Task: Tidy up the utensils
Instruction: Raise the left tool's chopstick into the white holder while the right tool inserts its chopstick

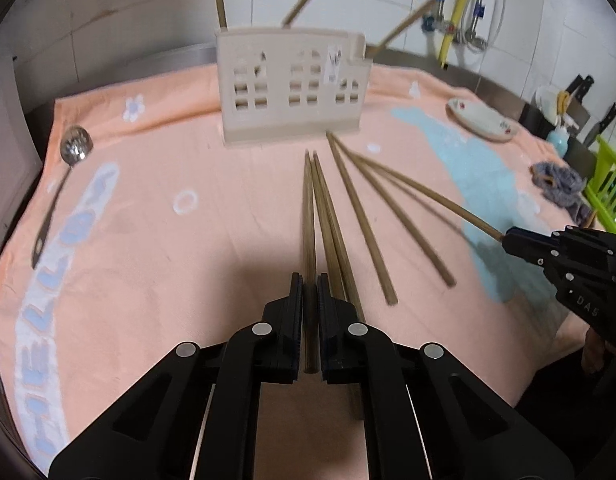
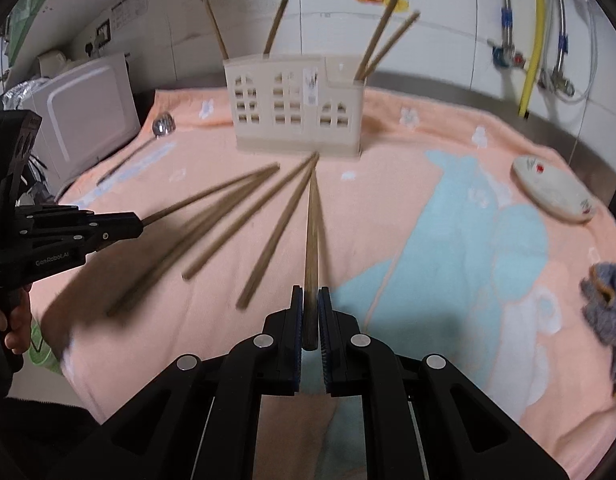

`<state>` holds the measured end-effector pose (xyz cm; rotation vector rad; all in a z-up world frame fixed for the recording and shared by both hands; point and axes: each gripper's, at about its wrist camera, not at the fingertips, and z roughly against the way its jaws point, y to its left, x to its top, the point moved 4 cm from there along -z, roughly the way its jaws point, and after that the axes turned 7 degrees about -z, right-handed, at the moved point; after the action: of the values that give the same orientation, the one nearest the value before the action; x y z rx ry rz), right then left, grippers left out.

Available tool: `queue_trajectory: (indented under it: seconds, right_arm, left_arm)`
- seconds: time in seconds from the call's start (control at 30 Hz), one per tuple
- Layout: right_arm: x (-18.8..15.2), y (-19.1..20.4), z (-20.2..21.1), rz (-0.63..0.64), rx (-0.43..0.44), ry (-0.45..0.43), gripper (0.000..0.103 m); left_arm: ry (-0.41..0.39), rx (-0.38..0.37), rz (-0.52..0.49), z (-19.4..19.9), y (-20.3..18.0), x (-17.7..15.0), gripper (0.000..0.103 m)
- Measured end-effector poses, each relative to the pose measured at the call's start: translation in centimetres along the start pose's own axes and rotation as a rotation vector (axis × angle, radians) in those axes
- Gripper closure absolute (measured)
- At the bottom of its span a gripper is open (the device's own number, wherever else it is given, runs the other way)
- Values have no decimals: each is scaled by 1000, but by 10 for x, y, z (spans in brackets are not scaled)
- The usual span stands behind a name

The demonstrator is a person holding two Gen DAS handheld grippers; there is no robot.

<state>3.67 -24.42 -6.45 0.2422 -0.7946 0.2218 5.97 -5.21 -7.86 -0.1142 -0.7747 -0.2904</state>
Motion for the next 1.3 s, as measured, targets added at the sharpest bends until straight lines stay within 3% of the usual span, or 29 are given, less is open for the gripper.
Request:
queue_trajectory:
  seconds: [0.33, 0.93, 1.3]
  right_arm:
    - [82, 6, 34, 49, 43, -168, 97]
    - [214, 9, 60, 110, 117, -242, 97]
    - [287, 12, 70, 106, 137, -302, 97]
  left_arm:
    - [-131, -9, -19, 30, 10, 53, 97]
    - [-213, 37, -86, 51, 31, 148, 98]
    - [-380, 90, -145, 105, 33, 232, 98]
